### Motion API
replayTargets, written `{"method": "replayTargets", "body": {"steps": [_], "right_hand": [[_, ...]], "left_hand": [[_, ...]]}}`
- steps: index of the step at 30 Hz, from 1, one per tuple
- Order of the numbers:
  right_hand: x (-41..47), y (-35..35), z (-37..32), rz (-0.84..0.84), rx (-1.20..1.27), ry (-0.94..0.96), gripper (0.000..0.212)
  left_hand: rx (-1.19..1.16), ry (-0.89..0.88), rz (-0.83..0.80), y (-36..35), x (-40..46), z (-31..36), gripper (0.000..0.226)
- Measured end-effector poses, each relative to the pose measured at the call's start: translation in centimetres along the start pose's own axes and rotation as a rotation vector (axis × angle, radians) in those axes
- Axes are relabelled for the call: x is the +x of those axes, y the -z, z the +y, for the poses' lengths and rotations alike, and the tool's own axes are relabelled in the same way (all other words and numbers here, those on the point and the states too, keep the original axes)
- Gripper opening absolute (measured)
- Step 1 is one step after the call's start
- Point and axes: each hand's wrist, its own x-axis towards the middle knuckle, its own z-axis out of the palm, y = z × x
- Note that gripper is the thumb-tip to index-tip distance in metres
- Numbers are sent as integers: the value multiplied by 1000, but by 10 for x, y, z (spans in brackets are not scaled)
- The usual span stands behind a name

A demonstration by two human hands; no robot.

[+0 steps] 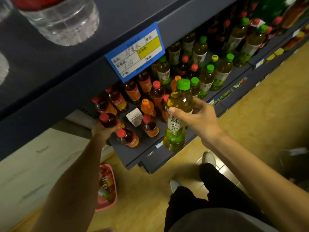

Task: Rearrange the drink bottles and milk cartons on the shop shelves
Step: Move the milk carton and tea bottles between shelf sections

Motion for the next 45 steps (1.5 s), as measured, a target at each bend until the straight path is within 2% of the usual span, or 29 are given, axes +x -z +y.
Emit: {"method": "replayTargets", "body": {"steps": [5, 10, 14, 18, 20, 22, 24, 30, 33, 36, 38, 41, 45], "right_hand": [[7, 10, 0, 32, 2, -7, 33], [11, 14, -1, 21, 20, -30, 33], [11, 12, 2, 17, 20, -45, 34], [8, 4, 5, -5, -12, -50, 35], [5, 1, 4, -24, -33, -43, 37], [3, 0, 2, -45, -39, -48, 38], [0, -1, -1, -44, -37, -61, 36], [-7, 5, -7, -8, -44, -80, 31], [-11, 8, -11, 20, -33, -99, 21], [-11, 12, -11, 38, -4, -161, 11], [-11, 15, -10, 52, 26, -225, 20], [-12, 21, -9, 66, 106, -296, 47], [-8, 43, -14, 27, 190, -358, 73]], "left_hand": [[-48, 71, -77, -5, 13, 5, 71], [-41, 63, -84, -13, 59, -28, 80], [-50, 13, -111, -4, 35, -3, 75], [56, -85, -110, -4, 60, -39, 86], [111, -19, -55, 4, 38, -27, 70], [115, 41, 67, 15, 3, -8, 42], [101, 2, 204, 22, -21, -3, 15], [-189, -38, 547, 27, -79, 2, 25], [-308, -156, 590, 18, -110, 29, 21], [-424, -263, 552, 2, -136, 54, 19], [-507, -298, 486, -12, -151, 67, 21], [-612, -342, 377, -31, -177, 91, 19], [-668, -309, 276, -57, -205, 126, 19]]}}
